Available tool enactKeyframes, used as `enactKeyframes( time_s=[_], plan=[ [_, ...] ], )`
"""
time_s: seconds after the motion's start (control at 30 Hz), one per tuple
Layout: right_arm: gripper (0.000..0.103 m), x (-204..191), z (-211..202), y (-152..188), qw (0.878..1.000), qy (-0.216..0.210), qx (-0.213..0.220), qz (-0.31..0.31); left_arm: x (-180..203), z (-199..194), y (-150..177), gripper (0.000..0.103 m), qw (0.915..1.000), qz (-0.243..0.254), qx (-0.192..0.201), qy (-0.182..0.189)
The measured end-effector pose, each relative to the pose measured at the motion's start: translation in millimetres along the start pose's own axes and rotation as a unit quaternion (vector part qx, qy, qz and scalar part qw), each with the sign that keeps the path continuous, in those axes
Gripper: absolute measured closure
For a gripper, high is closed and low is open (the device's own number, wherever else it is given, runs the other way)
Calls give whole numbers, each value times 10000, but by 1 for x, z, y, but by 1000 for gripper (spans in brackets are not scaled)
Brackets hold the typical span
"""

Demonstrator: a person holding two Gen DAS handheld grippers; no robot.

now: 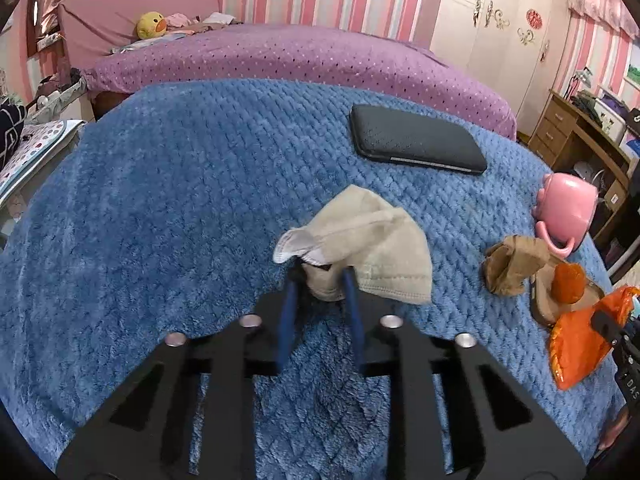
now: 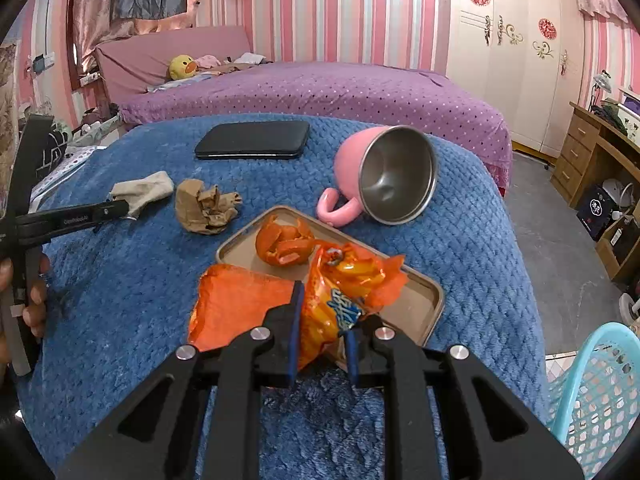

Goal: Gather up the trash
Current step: 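Grasp the orange snack bag with the right gripper while the left gripper grasps the white mask, then carry the snack bag and white mask over the blue basket and open both grippers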

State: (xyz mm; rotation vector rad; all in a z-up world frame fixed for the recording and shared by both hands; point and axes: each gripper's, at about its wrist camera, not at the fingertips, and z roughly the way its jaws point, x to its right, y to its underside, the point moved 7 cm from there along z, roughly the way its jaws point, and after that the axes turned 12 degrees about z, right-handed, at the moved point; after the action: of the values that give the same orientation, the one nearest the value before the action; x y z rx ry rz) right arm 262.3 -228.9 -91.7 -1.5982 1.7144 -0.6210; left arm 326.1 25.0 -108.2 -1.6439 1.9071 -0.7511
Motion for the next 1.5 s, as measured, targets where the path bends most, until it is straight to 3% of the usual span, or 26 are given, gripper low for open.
enactKeyframes(
  time_s=[0.33,0.5,0.8,1.03,1.23,1.5],
  plan=[
    [85,13,-19,3,9998,32,172,1,4,-53,3,99,9982,179,517,-239],
    [85,25,-36,4,9996,19,272,94,25,-88,6,102,9960,353,822,-69],
    [85,53,-69,1,9981,83,526,314,65,-111,15,102,9932,575,957,335],
    [88,91,-94,-2,9962,276,683,467,113,-135,10,102,9862,911,1273,530],
    [91,134,-119,-8,9928,491,854,688,158,-137,3,102,9834,1015,1288,777],
    [91,206,-144,-4,9849,988,987,1028,254,-154,-3,102,9701,1405,1489,1303]
  ],
)
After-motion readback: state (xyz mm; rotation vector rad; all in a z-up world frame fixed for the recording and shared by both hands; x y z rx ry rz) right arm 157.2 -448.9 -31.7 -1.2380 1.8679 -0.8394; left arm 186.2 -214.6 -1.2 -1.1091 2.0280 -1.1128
